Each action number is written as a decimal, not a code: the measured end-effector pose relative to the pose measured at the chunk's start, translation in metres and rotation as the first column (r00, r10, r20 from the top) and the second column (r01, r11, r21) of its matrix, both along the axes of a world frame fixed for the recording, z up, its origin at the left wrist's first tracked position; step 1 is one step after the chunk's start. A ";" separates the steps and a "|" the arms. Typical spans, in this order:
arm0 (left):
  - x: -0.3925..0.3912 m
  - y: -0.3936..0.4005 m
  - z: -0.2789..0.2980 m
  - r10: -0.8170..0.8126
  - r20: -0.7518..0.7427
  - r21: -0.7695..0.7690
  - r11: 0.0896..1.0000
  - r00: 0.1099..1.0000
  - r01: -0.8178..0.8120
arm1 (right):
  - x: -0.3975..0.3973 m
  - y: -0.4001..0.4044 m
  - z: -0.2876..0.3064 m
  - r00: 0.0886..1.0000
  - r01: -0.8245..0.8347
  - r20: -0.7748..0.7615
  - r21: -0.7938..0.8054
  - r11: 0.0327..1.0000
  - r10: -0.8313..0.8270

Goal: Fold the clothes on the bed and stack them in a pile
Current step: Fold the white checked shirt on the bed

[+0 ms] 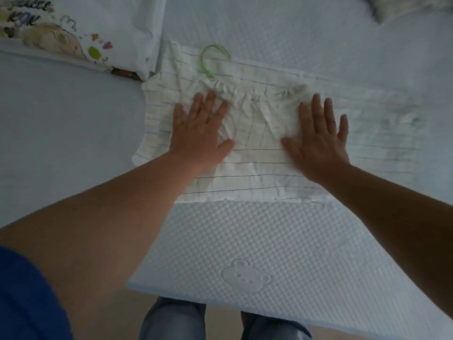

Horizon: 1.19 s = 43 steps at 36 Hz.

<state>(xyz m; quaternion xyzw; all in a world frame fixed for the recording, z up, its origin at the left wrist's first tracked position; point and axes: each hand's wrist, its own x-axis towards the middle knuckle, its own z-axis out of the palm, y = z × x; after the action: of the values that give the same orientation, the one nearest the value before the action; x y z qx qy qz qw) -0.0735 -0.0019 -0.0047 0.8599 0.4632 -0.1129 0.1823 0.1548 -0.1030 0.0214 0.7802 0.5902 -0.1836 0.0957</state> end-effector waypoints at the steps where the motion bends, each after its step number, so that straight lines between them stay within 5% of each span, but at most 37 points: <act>1: 0.001 0.000 0.002 0.007 -0.008 0.006 1.000 1.000 -0.007 | 0.008 -0.012 -0.001 0.999 0.045 0.003 -0.018 0.999 -0.045; 9: 0.015 -0.005 0.007 0.025 -0.077 0.040 0.999 0.997 -0.022 | 0.063 -0.114 -0.007 0.927 0.376 0.049 -0.142 0.916 -0.373; 19: 0.059 -0.040 0.026 -0.045 0.027 0.087 0.995 0.999 0.042 | 0.084 -0.154 -0.002 0.896 0.442 -0.017 -0.070 0.894 -0.444; 24: 0.077 -0.074 0.034 -0.169 0.183 0.071 0.985 0.968 0.159 | 0.094 -0.148 0.005 0.718 0.695 -0.158 0.119 0.709 -0.678; 31: 0.066 -0.134 0.035 -0.289 0.144 -0.023 0.955 0.946 0.295 | 0.121 -0.152 0.020 0.483 0.869 -0.198 -0.014 0.495 -0.853; 43: 0.075 -0.123 0.039 -0.153 0.229 -0.066 0.983 0.961 0.172 | 0.172 -0.151 0.032 0.346 0.804 -0.415 -0.330 0.494 -0.842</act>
<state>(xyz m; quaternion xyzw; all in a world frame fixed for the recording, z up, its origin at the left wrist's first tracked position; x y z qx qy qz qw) 0.0019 -0.1248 0.0341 0.8937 0.3623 -0.0501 0.2598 0.3268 -0.2537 0.0535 0.8823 0.1121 -0.4321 -0.1489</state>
